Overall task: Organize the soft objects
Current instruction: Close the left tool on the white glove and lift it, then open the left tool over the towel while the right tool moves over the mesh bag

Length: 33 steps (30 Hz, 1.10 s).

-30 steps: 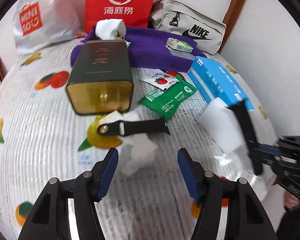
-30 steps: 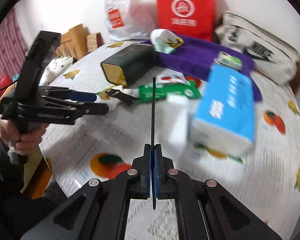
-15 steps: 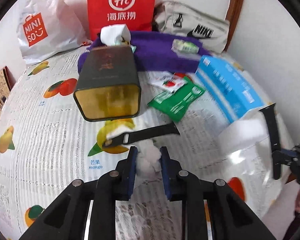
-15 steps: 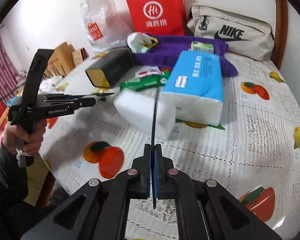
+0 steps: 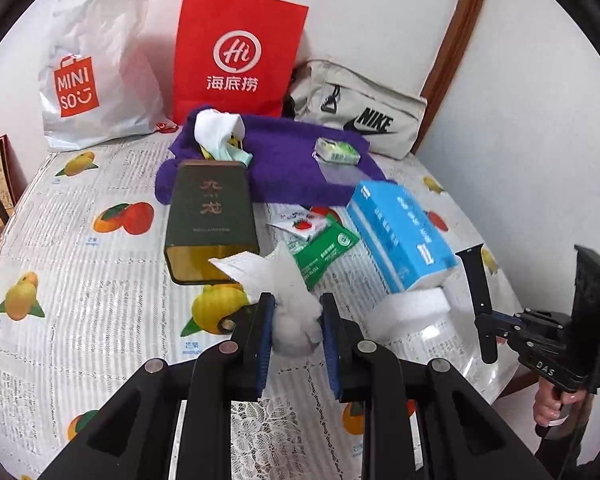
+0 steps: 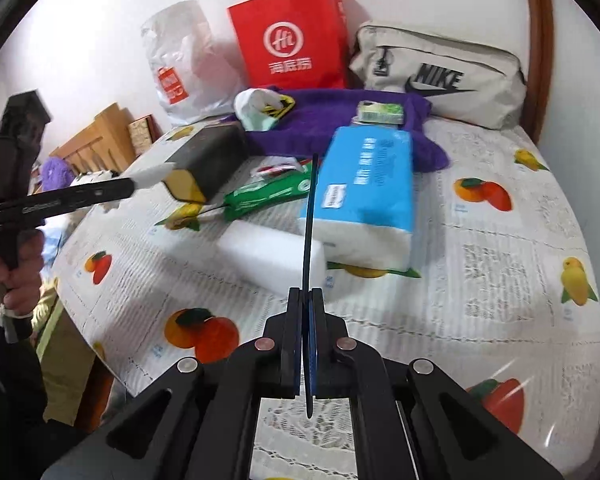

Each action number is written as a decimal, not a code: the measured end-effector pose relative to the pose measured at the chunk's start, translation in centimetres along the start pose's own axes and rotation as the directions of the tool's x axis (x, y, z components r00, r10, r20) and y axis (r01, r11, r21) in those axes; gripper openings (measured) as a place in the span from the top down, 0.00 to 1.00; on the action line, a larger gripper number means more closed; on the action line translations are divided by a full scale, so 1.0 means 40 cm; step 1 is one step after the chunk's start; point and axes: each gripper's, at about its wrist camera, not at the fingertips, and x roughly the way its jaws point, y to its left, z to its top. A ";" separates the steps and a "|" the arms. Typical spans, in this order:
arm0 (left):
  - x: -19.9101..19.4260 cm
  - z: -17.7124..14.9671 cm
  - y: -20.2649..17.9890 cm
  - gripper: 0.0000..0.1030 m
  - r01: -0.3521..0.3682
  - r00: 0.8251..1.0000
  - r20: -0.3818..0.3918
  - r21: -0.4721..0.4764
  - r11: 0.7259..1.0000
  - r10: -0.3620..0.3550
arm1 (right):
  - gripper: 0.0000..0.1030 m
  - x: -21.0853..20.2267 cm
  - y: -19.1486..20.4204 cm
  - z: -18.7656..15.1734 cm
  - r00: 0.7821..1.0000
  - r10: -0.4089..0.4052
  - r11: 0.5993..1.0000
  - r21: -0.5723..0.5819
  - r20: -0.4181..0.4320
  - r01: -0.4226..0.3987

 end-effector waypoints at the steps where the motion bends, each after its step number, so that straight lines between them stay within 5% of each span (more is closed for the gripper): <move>1: -0.005 0.001 0.004 0.79 0.001 1.000 0.001 -0.005 1.000 -0.001 | 0.97 -0.002 -0.005 0.003 1.000 -0.004 1.000 0.007 -0.001 0.004; 15: -0.014 0.046 0.083 0.79 -0.084 0.996 0.009 -0.080 0.993 0.085 | 0.97 -0.007 -0.046 0.059 0.997 -0.071 0.997 0.038 -0.015 0.071; 33: 0.059 0.224 0.125 0.79 -0.089 0.996 0.024 -0.081 0.993 0.092 | 0.97 0.078 -0.033 0.315 0.999 -0.032 0.999 -0.038 0.044 0.034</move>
